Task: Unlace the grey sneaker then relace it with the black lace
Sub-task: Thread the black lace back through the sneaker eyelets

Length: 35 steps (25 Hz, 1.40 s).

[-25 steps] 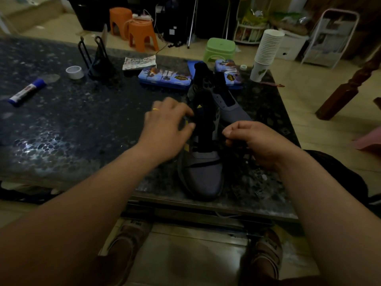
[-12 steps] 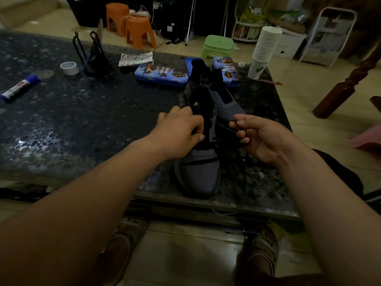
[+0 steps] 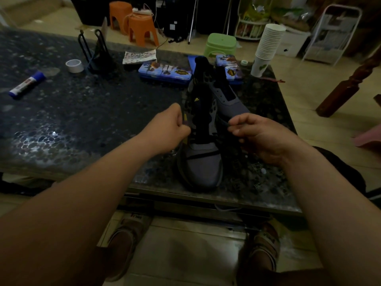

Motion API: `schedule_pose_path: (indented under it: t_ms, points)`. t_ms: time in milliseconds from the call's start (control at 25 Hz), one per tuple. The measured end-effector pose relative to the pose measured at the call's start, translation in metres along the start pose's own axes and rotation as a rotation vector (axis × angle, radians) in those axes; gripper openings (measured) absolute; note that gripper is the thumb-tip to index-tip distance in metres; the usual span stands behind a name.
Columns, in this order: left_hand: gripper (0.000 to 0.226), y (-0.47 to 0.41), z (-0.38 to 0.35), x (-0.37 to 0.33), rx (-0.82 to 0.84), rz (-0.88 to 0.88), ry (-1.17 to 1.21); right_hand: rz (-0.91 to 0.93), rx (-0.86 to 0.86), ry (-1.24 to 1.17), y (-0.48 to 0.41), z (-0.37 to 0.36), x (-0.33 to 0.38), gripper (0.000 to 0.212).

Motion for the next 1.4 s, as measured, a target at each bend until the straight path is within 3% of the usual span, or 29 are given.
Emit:
schedule_pose_path:
  t_ms: [160, 360, 480, 680, 880, 920, 1040, 1200, 1400]
  points:
    - [0.007, -0.005, -0.009, -0.011, 0.03, -0.063, -0.075, 0.162, 0.04, 0.513, 0.016, -0.011, 0.014, 0.014]
    - [0.037, -0.009, -0.013, -0.013, 0.116, -0.075, -0.118, 0.33, 0.076, 0.912, 0.018, -0.022, 0.024, 0.01]
    - [0.037, -0.01, -0.007, -0.003, 0.075, -0.017, 0.059, 0.32, 0.05, 0.841, 0.016, -0.012, 0.029, 0.015]
    - [0.032, -0.007, -0.005, 0.011, 0.047, 0.122, 0.157, 0.229, 0.076, 0.592, 0.022, 0.005, 0.022, 0.03]
    - [0.019, 0.005, -0.016, 0.027, 0.118, 0.348, 0.773, 0.229, 0.084, 0.466, 0.016, 0.004, 0.018, 0.025]
    - [0.017, 0.006, -0.017, 0.031, 0.122, 0.365, 0.776, 0.224, 0.102, 0.456, 0.015, 0.002, 0.017, 0.024]
    - [0.022, 0.0, -0.007, 0.012, 0.029, 0.093, 0.246, 0.228, 0.124, 0.436, 0.016, -0.004, 0.018, 0.027]
    - [0.025, 0.003, -0.021, -0.034, 0.09, -0.262, -0.122, 0.254, 0.129, 0.404, 0.017, -0.005, 0.022, 0.034]
    - [0.009, -0.002, -0.023, -0.032, 0.129, -0.23, -0.096, 0.287, 0.145, 0.351, 0.011, 0.0, 0.022, 0.024]
Point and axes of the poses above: each hand's wrist, its own y-axis away from the middle knuckle, its own z-axis out of the back of the hand, x = y × z, the point moved 9 cm from there along -y, towards the middle knuckle, and after that the axes turned 2 degrees about -y, right-handed, at the moved point
